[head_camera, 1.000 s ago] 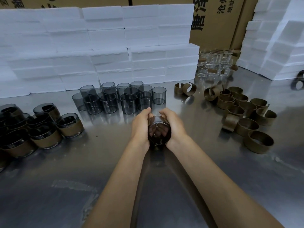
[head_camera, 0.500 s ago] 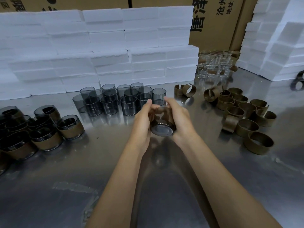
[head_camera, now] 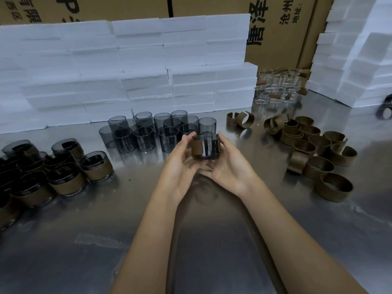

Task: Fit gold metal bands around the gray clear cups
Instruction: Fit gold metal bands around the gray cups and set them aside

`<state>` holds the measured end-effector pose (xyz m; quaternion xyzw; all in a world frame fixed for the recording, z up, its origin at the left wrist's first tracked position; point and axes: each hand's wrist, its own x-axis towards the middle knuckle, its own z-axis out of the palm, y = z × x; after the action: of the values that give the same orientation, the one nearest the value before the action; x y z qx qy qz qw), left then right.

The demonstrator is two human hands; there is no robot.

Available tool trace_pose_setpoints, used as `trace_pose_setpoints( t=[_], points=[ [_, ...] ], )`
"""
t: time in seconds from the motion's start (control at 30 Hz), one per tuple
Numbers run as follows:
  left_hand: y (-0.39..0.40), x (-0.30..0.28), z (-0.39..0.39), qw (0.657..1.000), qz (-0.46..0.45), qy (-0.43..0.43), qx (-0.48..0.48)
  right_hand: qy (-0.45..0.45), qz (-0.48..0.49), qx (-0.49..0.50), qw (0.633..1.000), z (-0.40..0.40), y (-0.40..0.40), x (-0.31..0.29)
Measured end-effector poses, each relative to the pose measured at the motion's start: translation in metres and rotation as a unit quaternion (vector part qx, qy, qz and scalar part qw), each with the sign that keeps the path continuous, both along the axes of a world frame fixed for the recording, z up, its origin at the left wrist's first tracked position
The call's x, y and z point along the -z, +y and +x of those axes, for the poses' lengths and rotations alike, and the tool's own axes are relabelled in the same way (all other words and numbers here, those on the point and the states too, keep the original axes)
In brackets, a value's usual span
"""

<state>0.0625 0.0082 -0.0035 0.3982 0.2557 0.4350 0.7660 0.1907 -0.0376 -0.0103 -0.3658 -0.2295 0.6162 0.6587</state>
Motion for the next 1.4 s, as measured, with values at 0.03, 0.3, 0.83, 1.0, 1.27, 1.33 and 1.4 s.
trace_pose_setpoints(
  t=[0.03,0.3,0.83,1.0,1.27,1.33,1.4],
  points=[
    [0.001,0.001,0.0,1.0,-0.002,-0.004,-0.001,0.005,-0.001,-0.004,1.0,-0.001,0.001,0.001],
    [0.001,-0.003,-0.003,0.997,-0.035,-0.06,0.014,0.006,0.005,-0.004,1.0,-0.001,0.003,0.003],
    [-0.004,-0.005,-0.005,0.967,-0.138,-0.204,0.062,-0.112,0.07,-0.034,0.991,-0.01,0.002,-0.001],
    [-0.003,-0.001,0.003,0.977,-0.131,-0.161,0.044,-0.17,0.088,-0.02,0.981,-0.012,0.001,-0.003],
    [0.001,0.005,0.009,0.997,0.008,-0.025,-0.068,-0.198,0.073,0.003,0.978,-0.004,-0.001,0.001],
    [0.001,0.005,0.008,0.997,0.019,-0.017,-0.069,-0.192,0.07,0.004,0.979,-0.003,0.0,0.002],
    [0.001,0.005,0.007,0.998,0.024,-0.005,-0.061,-0.19,0.067,0.002,0.979,-0.002,0.0,0.002]
  ],
)
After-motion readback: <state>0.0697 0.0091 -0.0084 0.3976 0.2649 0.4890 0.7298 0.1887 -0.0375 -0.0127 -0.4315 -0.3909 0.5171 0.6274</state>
